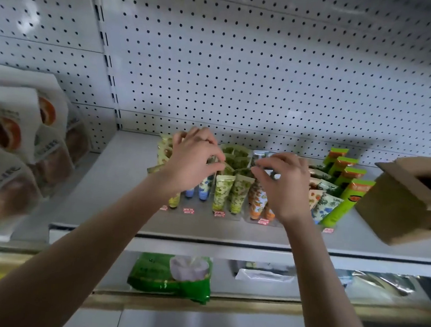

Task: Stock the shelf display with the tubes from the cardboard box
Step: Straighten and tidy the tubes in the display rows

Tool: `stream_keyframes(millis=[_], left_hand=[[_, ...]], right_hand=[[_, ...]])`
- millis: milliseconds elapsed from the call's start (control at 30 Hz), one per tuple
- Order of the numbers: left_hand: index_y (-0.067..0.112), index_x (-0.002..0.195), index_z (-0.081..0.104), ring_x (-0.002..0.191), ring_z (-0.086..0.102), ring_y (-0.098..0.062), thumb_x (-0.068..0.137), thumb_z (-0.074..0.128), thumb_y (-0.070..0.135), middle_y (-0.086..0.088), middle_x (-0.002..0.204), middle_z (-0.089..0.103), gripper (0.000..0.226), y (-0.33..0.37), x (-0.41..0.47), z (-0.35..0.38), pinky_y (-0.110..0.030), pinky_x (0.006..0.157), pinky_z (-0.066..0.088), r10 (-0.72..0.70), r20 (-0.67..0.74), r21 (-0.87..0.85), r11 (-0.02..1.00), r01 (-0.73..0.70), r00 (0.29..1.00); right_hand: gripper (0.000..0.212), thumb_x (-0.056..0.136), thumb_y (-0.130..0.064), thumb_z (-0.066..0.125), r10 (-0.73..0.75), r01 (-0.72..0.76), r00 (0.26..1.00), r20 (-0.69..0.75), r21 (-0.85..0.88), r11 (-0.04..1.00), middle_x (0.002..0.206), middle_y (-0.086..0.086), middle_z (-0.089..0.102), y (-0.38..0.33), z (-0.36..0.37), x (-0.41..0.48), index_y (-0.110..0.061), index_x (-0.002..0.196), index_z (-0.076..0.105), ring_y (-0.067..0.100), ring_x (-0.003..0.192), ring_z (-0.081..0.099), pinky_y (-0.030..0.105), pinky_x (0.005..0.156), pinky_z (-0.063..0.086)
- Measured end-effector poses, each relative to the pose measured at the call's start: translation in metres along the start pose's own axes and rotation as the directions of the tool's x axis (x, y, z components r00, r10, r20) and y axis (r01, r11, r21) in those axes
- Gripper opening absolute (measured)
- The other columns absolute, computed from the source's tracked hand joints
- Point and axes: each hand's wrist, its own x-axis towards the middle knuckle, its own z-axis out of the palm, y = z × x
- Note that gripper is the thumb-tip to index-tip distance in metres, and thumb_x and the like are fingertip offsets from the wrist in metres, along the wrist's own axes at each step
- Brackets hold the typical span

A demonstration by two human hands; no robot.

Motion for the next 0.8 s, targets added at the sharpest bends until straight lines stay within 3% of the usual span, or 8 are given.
stream_keyframes(millis=[133, 267, 467, 567, 800], left_hand=[[0.031, 0.100, 0.070, 0.115, 0.036, -0.015, 0.082, 0.065, 0.041, 0.006, 0.115, 0.050, 0.022, 0.000, 0.018, 0.002, -0.035, 0.095, 0.018, 0.032, 0.102, 0.038, 0.999, -0.036, 0.994], [0.033, 0.100, 0.070, 0.114, 0.034, -0.014, 0.081, 0.065, 0.043, 0.008, 0.114, 0.048, 0.023, 0.001, 0.027, 0.008, -0.035, 0.094, 0.016, 0.060, 0.163, 0.067, 0.995, -0.072, 0.985], [0.033, 0.098, 0.070, 0.111, 0.033, -0.013, 0.080, 0.064, 0.045, 0.009, 0.112, 0.048, 0.023, 0.001, 0.034, 0.015, -0.034, 0.091, 0.015, 0.062, 0.179, 0.097, 0.992, -0.081, 0.982], [0.031, 0.092, 0.072, 0.109, 0.033, -0.013, 0.080, 0.064, 0.046, 0.010, 0.110, 0.047, 0.021, 0.002, 0.035, 0.016, -0.033, 0.089, 0.014, 0.063, 0.177, 0.107, 0.991, -0.082, 0.982], [0.030, 0.088, 0.071, 0.109, 0.034, -0.012, 0.081, 0.063, 0.047, 0.010, 0.106, 0.046, 0.020, -0.001, 0.034, 0.018, -0.033, 0.091, 0.012, 0.046, 0.159, 0.124, 0.990, -0.066, 0.986]], right_hand=[[0.016, 0.082, -0.034, 0.069, 0.090, -0.041, 0.966, 0.242, -0.201, 0.979, 0.117, -0.003, 0.053, 0.001, 0.000, 0.022, -0.029, 0.096, 0.074, 0.027, 0.115, 0.036, 0.032, 0.091, 0.021], [0.017, 0.082, -0.039, 0.068, 0.075, 0.012, 0.926, 0.369, -0.227, 0.974, 0.119, -0.006, 0.048, 0.002, 0.000, 0.034, -0.032, 0.096, 0.073, 0.023, 0.117, 0.029, 0.031, 0.091, 0.016], [0.009, 0.081, -0.042, 0.068, 0.029, 0.084, 0.888, 0.459, -0.223, 0.971, 0.106, -0.012, 0.041, 0.006, 0.004, 0.048, -0.037, 0.088, 0.071, 0.014, 0.105, 0.026, 0.024, 0.071, 0.007], [0.005, 0.082, -0.040, 0.068, 0.010, 0.102, 0.880, 0.475, -0.211, 0.972, 0.106, -0.012, 0.040, 0.009, 0.006, 0.050, -0.037, 0.084, 0.071, 0.010, 0.099, 0.020, 0.023, 0.072, 0.007], [0.006, 0.079, -0.040, 0.070, -0.007, 0.128, 0.883, 0.469, -0.226, 0.966, 0.104, -0.013, 0.041, 0.009, 0.009, 0.049, -0.035, 0.080, 0.071, 0.012, 0.103, 0.026, 0.023, 0.074, 0.008]])
